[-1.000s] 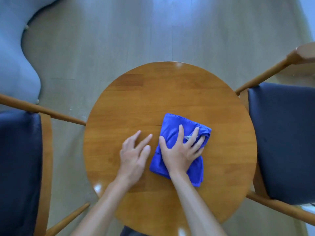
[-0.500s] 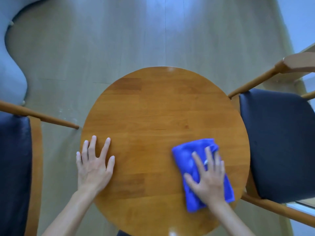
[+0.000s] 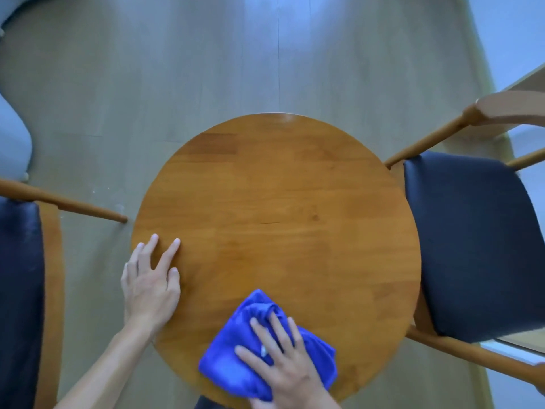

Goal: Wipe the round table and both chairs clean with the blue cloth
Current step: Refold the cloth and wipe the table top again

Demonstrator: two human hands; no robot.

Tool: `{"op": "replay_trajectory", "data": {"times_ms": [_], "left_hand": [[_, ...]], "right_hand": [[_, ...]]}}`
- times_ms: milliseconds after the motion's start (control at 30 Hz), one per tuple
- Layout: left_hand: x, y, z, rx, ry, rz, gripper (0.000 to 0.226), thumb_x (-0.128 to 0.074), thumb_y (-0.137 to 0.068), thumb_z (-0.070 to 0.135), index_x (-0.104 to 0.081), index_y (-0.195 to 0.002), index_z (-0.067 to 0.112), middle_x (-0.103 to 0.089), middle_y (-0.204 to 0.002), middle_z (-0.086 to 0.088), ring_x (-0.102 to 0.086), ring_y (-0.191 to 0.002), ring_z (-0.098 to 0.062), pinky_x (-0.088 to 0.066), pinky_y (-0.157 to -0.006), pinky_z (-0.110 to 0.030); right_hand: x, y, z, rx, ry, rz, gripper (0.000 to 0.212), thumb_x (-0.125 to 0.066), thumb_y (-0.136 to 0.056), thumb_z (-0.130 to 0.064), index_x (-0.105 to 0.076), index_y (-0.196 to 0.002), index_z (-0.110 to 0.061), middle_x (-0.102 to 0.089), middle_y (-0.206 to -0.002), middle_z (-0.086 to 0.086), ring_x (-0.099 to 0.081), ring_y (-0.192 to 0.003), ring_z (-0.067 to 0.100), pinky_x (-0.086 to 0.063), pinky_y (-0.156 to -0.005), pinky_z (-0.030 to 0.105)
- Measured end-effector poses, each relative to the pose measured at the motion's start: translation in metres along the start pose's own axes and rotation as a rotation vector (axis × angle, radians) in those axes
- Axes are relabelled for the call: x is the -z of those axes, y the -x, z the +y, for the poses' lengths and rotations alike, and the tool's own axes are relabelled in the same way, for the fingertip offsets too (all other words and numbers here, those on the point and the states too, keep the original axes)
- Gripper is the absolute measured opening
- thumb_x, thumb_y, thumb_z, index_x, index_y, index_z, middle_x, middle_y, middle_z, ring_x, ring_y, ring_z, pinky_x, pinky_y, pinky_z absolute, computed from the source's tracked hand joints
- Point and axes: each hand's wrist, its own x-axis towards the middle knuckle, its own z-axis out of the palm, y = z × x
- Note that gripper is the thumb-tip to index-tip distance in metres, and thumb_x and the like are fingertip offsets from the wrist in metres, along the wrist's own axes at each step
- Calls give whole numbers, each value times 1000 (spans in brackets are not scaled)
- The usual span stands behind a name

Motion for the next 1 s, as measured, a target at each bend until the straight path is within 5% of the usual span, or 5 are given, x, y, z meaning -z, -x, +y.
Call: {"op": "replay_trajectory", "data": {"times_ms": [200,467,667,767,1000], "left_hand": [[-7,10,24,-75,-127,29,63,-61,-83,11,-43,-142,16,-25,-154,-14,-17,-143,-35,-18,-114,-54],[-41,68,101,-1182,-274,-228,60,-70,-49,20,-56,-107,21,-54,-124,-6,-53,-111,-28,-46,-88,-37],[-55,60,117,-1282,-383,-120,30,-39,-73,-4,-53,-92,15,-60,-96,-4,-58,-81,-25,-51,-70,-33],[-47,55,126,-1266,-363,-131,29,-49,-60,-6,-50,-82,15,-56,-82,-1,-53,-69,-21,-48,-57,-28],[63,50,160,-1023,7,-91,25,-39,-82,11,-61,-93,17,-60,-86,6,-53,-87,-16,-41,-77,-26]], "right_hand": [[56,1,97,-320,59,-132,77,-70,-65,-48,-52,-138,-33,-29,-157,8,-16,-147,36,-23,-109,64],[66,60,17,-690,106,-30,68,-57,-52,-61,-52,-106,-21,-56,-108,6,-51,-92,27,-43,-69,41],[46,63,23,-686,325,-51,23,-49,-74,-13,-63,-93,-11,-63,-84,10,-55,-73,28,-37,-66,39],[70,59,36,-608,284,-35,37,-36,-76,-2,-73,-79,-8,-59,-70,7,-56,-54,25,-34,-65,33],[199,4,76,-441,-66,23,47,-35,-83,-13,-46,-127,-24,-53,-85,-6,-50,-69,13,-44,-62,26]]}}
